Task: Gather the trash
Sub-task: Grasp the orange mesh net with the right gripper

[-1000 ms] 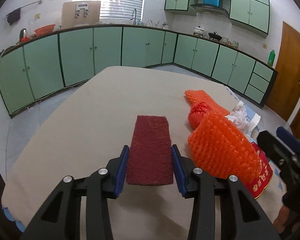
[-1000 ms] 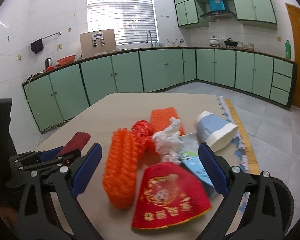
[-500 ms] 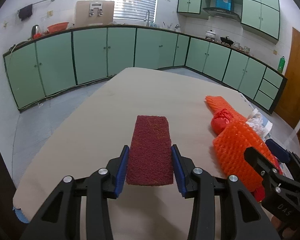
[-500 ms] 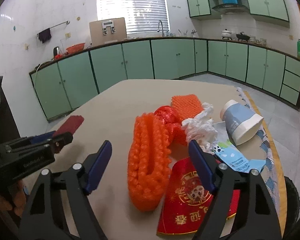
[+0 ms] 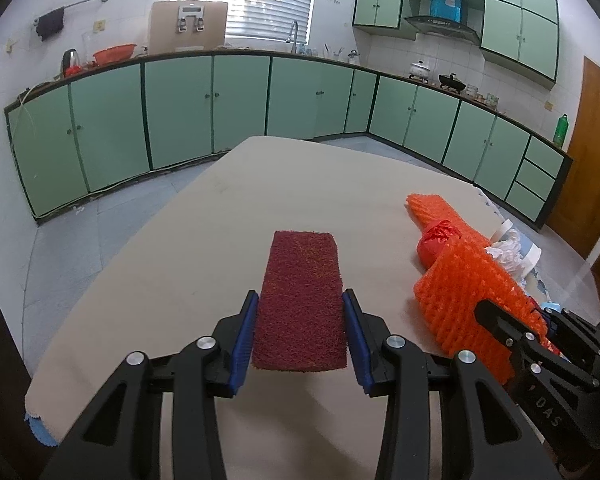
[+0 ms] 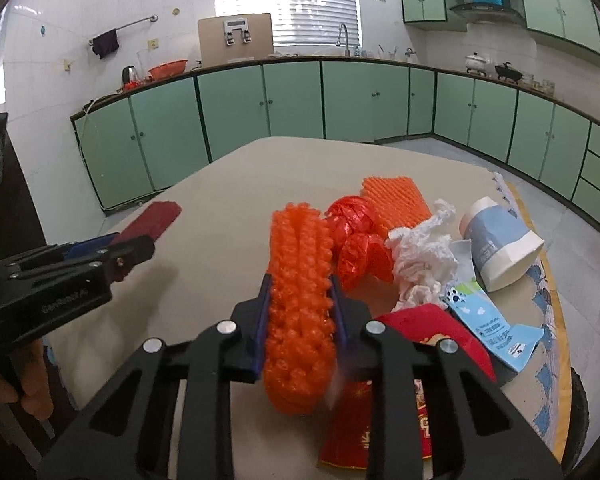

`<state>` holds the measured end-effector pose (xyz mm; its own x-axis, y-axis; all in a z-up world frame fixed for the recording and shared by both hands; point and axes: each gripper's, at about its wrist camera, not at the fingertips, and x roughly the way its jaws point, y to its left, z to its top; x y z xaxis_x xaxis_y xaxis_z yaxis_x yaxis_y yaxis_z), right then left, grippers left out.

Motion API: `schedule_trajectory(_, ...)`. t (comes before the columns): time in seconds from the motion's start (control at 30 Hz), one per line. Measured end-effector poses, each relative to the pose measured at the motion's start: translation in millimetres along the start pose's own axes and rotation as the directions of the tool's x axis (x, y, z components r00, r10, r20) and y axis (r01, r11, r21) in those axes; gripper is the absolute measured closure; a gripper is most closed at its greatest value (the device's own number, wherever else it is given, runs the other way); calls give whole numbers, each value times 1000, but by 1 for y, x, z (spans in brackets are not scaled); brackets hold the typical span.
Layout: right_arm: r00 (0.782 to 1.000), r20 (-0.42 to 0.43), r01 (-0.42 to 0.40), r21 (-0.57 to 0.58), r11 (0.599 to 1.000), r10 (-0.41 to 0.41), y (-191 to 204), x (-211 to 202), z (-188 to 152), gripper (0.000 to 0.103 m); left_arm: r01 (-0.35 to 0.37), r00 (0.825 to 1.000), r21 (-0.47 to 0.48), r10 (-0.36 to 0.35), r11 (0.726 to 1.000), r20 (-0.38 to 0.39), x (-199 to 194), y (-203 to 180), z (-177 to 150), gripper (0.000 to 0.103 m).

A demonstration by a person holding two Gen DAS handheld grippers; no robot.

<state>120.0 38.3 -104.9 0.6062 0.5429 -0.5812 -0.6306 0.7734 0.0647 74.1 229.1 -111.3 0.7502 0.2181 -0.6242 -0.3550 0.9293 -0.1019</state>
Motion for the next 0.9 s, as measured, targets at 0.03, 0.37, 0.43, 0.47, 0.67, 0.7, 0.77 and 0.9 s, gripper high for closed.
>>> schedule_trajectory(0.03,1000,5,-4,-1,1000,4,0,-2,1,78,2,1000,1,-2,1000,2,-1,-1,0,61)
schedule_trajectory(0.37,995,101,-32,36,999,28,-17,-45,31,79,47,998,16,-48,999,45,-20,-19,17,61)
schedule_trajectory(0.43,993,114,-22,46,999,17,-24,-52,35,79,65,996,25,-67,998,57,-24,-28,20,61)
schedule_trajectory(0.47,992,123,-11,51,999,5,-29,-58,37,79,79,995,34,-81,996,63,-27,-34,22,61)
schedule_trajectory(0.67,984,164,53,82,995,-66,-61,-89,45,79,146,985,71,-151,987,79,-33,-68,35,61)
schedule_trajectory(0.7,983,168,61,87,994,-75,-68,-93,46,79,158,983,81,-165,984,84,-34,-76,37,61)
schedule_trajectory(0.77,979,176,84,99,992,-101,-79,-101,47,79,182,978,94,-191,979,90,-35,-89,41,61)
schedule_trajectory(0.9,971,187,126,129,984,-149,-103,-117,43,79,240,963,119,-252,963,97,-37,-119,49,61)
